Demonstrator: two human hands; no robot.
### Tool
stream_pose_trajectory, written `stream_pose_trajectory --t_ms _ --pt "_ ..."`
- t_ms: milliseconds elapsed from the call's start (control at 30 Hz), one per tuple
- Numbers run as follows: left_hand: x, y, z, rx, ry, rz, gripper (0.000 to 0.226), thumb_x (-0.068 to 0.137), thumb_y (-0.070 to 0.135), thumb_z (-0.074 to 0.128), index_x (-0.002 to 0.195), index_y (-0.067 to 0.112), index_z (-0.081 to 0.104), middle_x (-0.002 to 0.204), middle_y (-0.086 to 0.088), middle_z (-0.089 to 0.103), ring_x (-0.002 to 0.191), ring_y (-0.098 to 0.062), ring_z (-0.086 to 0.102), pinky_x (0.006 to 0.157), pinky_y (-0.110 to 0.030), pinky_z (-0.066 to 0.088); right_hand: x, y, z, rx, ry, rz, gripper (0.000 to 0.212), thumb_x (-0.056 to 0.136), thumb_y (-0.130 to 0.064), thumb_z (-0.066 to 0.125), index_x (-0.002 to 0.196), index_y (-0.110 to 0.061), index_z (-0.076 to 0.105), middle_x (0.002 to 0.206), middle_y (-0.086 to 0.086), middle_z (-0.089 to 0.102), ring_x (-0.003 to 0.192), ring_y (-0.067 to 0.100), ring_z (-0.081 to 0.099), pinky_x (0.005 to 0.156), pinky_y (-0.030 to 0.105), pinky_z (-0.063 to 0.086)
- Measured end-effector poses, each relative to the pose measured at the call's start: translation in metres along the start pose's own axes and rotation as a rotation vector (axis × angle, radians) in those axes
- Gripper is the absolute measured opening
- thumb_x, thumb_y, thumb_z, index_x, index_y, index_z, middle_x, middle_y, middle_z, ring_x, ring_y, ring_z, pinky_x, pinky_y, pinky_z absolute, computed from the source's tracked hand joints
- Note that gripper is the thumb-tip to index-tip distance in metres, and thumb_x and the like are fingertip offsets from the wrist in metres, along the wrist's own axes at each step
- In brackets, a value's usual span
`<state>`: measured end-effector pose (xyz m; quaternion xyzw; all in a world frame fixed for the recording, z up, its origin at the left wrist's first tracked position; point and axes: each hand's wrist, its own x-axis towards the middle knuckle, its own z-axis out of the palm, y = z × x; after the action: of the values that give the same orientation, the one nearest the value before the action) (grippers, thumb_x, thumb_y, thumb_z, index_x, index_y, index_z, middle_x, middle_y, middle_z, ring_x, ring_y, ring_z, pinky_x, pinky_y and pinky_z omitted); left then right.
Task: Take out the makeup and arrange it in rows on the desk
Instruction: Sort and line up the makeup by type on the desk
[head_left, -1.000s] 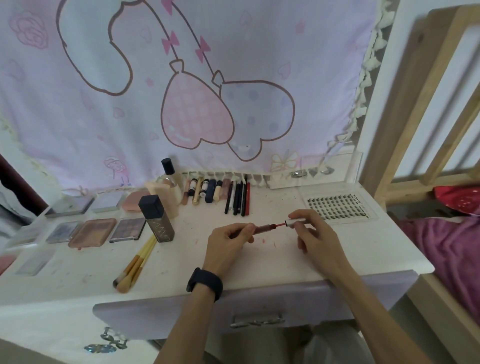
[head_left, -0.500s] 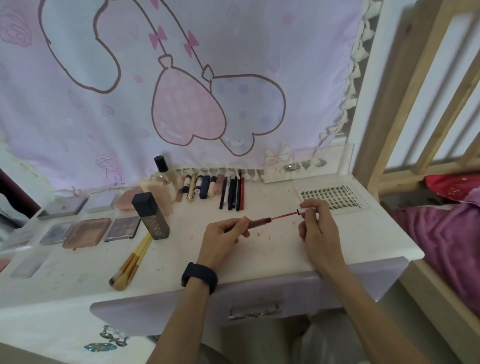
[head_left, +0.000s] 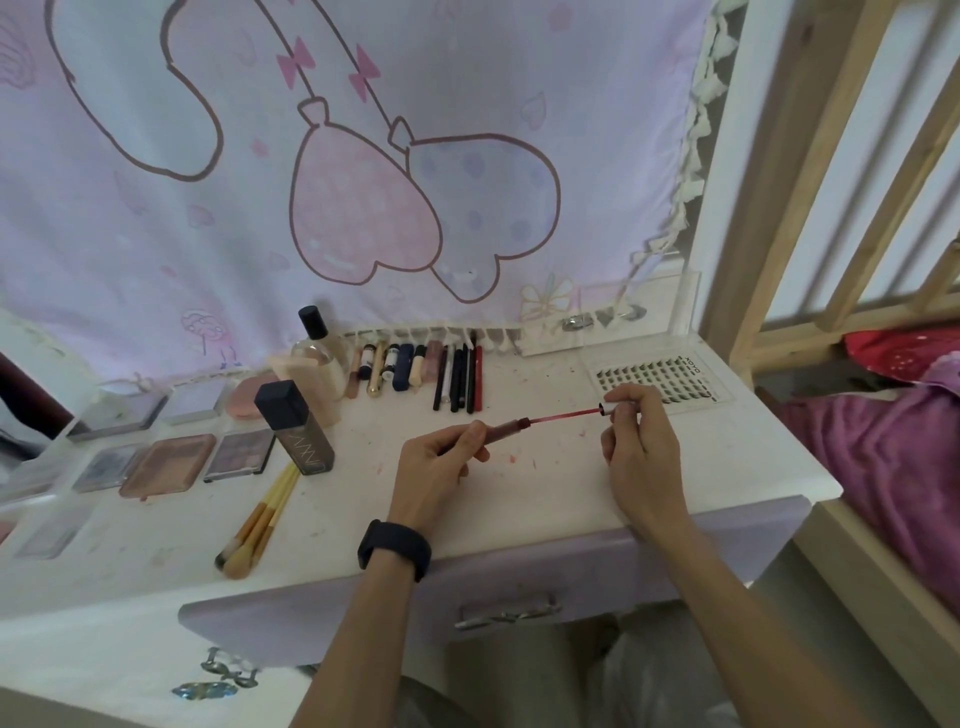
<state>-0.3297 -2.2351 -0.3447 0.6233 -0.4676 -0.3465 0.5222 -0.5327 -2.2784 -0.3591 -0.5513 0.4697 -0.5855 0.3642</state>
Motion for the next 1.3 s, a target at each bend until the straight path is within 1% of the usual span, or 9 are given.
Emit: stream_pose_trajectory --t_ms 200,433,600,733,800,867,1000,1167,1300 --pt "-0.001 -0.001 -0.002 -0.046 0.017 -0.001 0.028 0.098 0.027 0.058 0.089 0.007 0.076 0.054 0.014 0.060 0.051 0.000 0.044 0.053 -0.010 0.040 0.000 0.001 -0.001 0.022 0.027 0.015 0.019 0.108 -0.011 0.036 0.102 -0.017 0.053 0.072 0.004 0.052 0.056 0.010 0.044 0.050 0.021 0.038" --pt "0.002 -0.002 -0.003 -0.167 0.077 -0.008 0.025 0.099 0.026 0.056 0.103 0.010 0.075 0.073 0.001 0.066 0.056 -0.008 0.047 0.052 -0.017 0.043 0.001 0.001 -0.006 0.123 0.136 0.084 0.014 0.104 -0.012 0.047 0.103 -0.016 0.060 0.081 0.003 0.062 0.067 0.012 0.053 0.063 0.025 0.047" --pt "0.008 0.007 0.001 -0.021 0.078 -0.077 0.036 0.104 0.034 0.045 0.095 0.009 0.070 0.070 0.002 0.054 0.056 -0.008 0.045 0.052 -0.017 0.041 0.011 -0.007 -0.010 0.353 0.168 0.290 0.010 0.094 -0.008 0.065 0.103 -0.006 0.067 0.088 0.008 0.072 0.078 0.017 0.063 0.068 0.028 0.053" --pt "0.008 0.021 0.009 0.081 -0.032 -0.117 0.031 0.107 0.031 0.037 0.106 0.017 0.065 0.086 0.003 0.057 0.080 -0.015 0.051 0.071 -0.022 0.044 0.006 -0.015 -0.032 0.434 0.103 0.376 0.014 0.086 -0.003 0.072 0.099 -0.002 0.068 0.097 0.010 0.076 0.082 0.020 0.070 0.068 0.025 0.057" --pt "0.006 0.032 0.020 0.123 -0.057 -0.088 0.024 0.107 0.028 0.039 0.109 0.018 0.061 0.097 0.006 0.064 0.092 -0.012 0.055 0.079 -0.023 0.043 -0.002 -0.017 -0.049 0.335 0.057 0.362 0.015 0.085 -0.006 0.075 0.098 -0.003 0.070 0.100 0.004 0.076 0.087 0.019 0.073 0.074 0.029 0.058" --pt "0.003 0.041 0.035 0.166 -0.078 -0.076 0.020 0.105 0.030 0.046 0.113 0.019 0.060 0.105 0.007 0.065 0.094 -0.007 0.056 0.074 -0.018 0.044 -0.011 -0.018 -0.063 0.129 0.024 0.309 0.014 0.084 -0.014 0.078 0.095 -0.010 0.071 0.099 -0.002 0.075 0.089 0.017 0.072 0.079 0.031 0.058" --pt "-0.002 0.045 0.065 0.279 -0.059 -0.183 0.014 0.094 0.038 0.061 0.103 0.027 0.065 0.098 0.008 0.065 0.092 -0.013 0.063 0.083 -0.030 0.053 -0.029 -0.020 -0.071 -0.284 0.054 0.119 0.010 0.086 -0.027 0.078 0.088 -0.022 0.068 0.086 -0.017 0.070 0.083 0.001 0.065 0.074 0.015 0.046" --pt "-0.010 0.049 0.090 0.502 -0.041 -0.242 0.018 0.088 0.042 0.066 0.077 0.027 0.062 0.079 0.007 0.066 0.073 -0.011 0.061 0.065 -0.026 0.051 -0.040 -0.002 -0.059 -0.617 0.039 0.013 0.016 0.090 -0.038 0.070 0.084 -0.027 0.060 0.078 -0.010 0.064 0.073 0.004 0.057 0.067 0.014 0.038" --pt "-0.017 0.046 0.099 0.604 -0.072 -0.236 0.029 0.086 0.048 0.065 0.083 0.021 0.072 0.079 0.002 0.071 0.074 -0.017 0.066 0.073 -0.033 0.058 -0.047 0.012 -0.052 -0.704 0.029 -0.064 0.018 0.088 -0.037 0.073 0.081 -0.025 0.060 0.076 -0.008 0.062 0.073 0.010 0.054 0.063 0.016 0.036"
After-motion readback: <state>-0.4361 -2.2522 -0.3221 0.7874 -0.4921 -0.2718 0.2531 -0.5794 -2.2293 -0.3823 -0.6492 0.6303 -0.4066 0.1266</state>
